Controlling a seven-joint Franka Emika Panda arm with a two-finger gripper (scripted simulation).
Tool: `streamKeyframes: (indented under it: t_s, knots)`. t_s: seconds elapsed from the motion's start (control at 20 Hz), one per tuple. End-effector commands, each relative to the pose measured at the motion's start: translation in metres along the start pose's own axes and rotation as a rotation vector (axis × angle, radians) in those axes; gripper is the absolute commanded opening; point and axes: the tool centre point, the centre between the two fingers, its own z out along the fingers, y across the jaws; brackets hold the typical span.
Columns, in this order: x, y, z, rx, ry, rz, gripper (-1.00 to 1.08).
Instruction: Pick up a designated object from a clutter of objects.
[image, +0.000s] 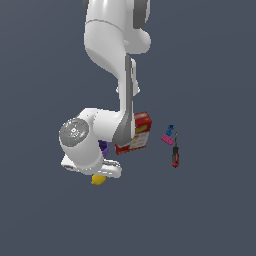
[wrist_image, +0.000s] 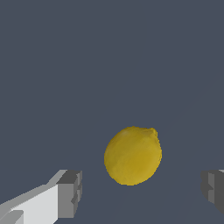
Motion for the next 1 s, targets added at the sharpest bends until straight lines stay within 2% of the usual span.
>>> streamKeyframes:
  t_s: [0.0, 0.25, 0.7, 0.95]
  knots:
    - [0.001, 0.001, 0.002, 0.0, 0.002, 0.001, 1.0]
    - [0.0, 0.001, 0.007, 0.0, 0.0, 0.001, 1.0]
    - [0.0, 0.001, 0.048, 0.0, 0.002, 0.001, 1.0]
    - [0.001, 0.001, 0.052, 0.0, 0.002, 0.001, 1.0]
